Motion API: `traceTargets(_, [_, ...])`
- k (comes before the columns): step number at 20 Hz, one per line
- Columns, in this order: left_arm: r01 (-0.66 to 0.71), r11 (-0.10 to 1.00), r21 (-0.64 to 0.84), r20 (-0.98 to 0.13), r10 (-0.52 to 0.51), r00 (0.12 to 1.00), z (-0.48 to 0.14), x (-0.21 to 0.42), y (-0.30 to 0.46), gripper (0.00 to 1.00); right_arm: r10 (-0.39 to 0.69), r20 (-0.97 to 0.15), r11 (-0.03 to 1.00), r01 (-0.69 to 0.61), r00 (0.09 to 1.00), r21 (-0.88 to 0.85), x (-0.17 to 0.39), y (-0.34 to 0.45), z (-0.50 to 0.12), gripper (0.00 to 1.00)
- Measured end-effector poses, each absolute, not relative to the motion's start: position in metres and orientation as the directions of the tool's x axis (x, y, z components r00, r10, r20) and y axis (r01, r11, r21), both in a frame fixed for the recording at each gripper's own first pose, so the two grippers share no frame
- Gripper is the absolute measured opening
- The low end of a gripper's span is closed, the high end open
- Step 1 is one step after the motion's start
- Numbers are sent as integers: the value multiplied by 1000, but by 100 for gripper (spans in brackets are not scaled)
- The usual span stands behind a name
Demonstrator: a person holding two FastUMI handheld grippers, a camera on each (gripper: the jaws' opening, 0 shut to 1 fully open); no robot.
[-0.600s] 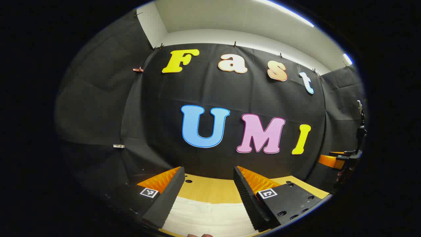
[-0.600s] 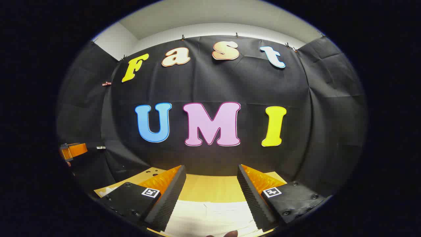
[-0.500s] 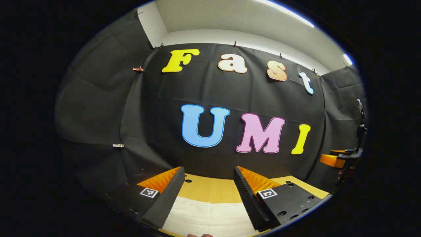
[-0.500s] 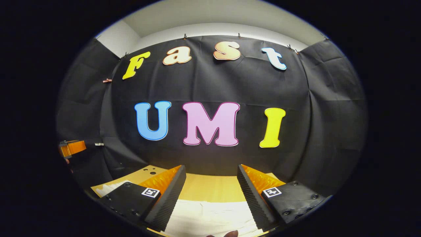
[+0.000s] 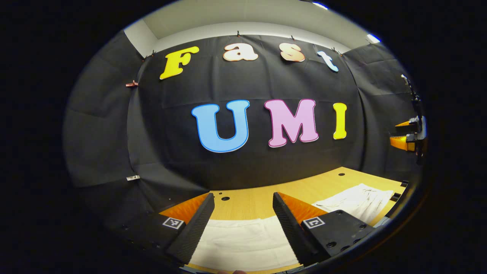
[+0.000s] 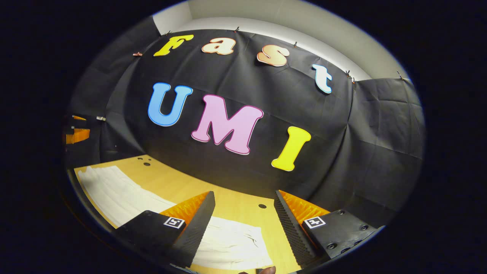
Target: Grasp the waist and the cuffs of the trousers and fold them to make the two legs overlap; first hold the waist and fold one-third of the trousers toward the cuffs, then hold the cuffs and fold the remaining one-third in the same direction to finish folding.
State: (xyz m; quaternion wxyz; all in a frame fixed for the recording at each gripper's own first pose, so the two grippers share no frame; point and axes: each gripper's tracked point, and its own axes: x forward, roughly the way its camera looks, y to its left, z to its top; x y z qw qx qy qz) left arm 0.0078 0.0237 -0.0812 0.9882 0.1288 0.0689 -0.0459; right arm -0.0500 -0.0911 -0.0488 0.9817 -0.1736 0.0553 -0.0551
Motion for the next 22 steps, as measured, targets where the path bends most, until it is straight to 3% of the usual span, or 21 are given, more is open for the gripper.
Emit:
traceTargets(7, [137,954,267,-240,-72,968,-109,26,36,98,-97,-155,898,19,983,-440,-29,-108,-86,98])
traceTargets(11, [229,885,406,-330,-91,939,-137,27,59,98,-77,-181,863,-25,980,-504,-17,-105,-103,97])
traceTargets(16, [462,643,611,-497,-142,856,-193,9,95,95,-156,-176,849,41,972,-527,-22,-100,-99,97])
traceTargets(22, [694,335,637,-671,-203,713,-264,-22,119,95,-229,-162,832,107,960,-544,-41,-88,-97,98])
